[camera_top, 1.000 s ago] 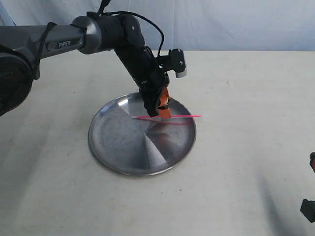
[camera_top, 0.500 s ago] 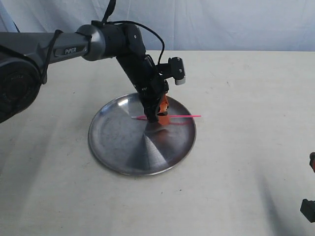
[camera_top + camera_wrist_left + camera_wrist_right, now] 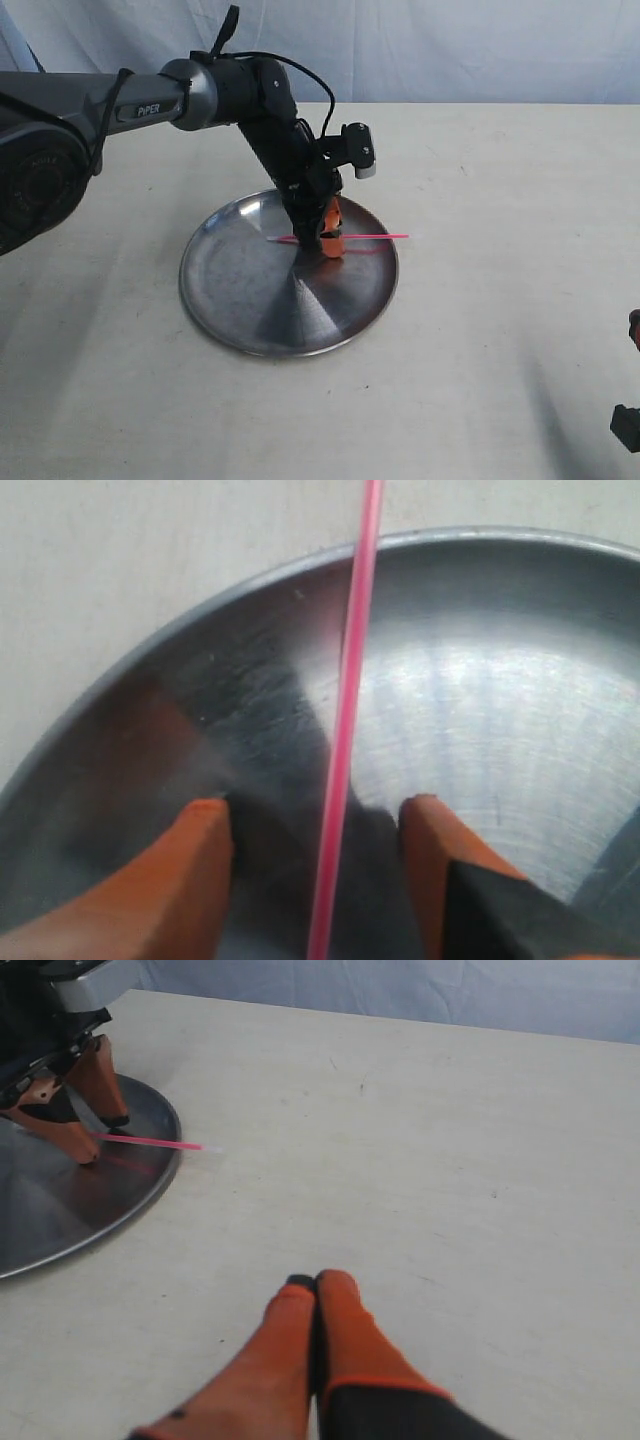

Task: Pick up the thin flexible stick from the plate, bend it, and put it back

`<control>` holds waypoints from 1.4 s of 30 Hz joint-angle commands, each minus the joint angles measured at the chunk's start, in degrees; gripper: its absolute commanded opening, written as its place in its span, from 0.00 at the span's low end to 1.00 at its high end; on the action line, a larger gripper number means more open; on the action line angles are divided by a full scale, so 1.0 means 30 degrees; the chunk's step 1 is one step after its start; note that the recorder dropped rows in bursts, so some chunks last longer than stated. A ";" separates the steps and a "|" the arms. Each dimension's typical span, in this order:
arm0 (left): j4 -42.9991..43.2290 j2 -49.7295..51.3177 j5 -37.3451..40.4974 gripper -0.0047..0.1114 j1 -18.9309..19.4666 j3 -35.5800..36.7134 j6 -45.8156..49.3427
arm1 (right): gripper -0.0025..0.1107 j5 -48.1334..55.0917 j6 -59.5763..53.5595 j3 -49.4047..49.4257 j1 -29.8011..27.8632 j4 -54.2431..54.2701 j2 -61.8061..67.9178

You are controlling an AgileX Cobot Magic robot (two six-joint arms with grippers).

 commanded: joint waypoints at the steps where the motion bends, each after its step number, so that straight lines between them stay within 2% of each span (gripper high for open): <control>1: -0.0104 0.0043 0.0432 0.38 -0.0069 -0.0093 -0.0072 | 0.02 -0.0247 0.0001 0.0043 -0.0082 0.0016 -0.0124; 7: -0.0074 0.0043 0.0828 0.10 -0.0069 -0.0093 -0.0072 | 0.02 -0.0247 0.0001 0.0043 -0.0082 -0.0084 -0.0124; 9: -0.0074 0.0043 0.0870 0.04 -0.0069 -0.0093 -0.0072 | 0.02 -0.0247 0.0001 0.0043 -0.0082 -0.0084 -0.0124; 18: -0.0074 -0.0603 0.1034 0.04 -0.0069 -0.0093 -0.0072 | 0.02 -0.0247 0.0001 0.0043 -0.0082 -0.0084 -0.0124; 24: -0.0179 -0.2309 0.2504 0.04 -0.0069 -0.0093 -0.0072 | 0.02 -0.0247 0.0001 0.0043 -0.0082 -0.0084 -0.0124; 28: -0.1717 -0.3695 0.4466 0.04 -0.0034 -0.0093 -0.0370 | 0.02 -0.0247 0.0001 0.0043 -0.0082 -0.0084 -0.0124; 31: -0.2698 -0.4662 0.4466 0.04 -0.0034 -0.0045 -0.0449 | 0.02 -0.0247 0.0001 0.0043 -0.0082 -0.0084 -0.0124; 37: -0.3482 -0.6955 0.4466 0.04 -0.0034 0.1535 -0.1021 | 0.02 -0.0247 0.0001 0.0043 -0.0082 -0.0084 -0.0124; 42: -0.4588 -0.8648 0.4466 0.04 -0.0034 0.4029 -0.0972 | 0.02 -0.0247 0.0001 0.0043 -0.0082 -0.0084 -0.0124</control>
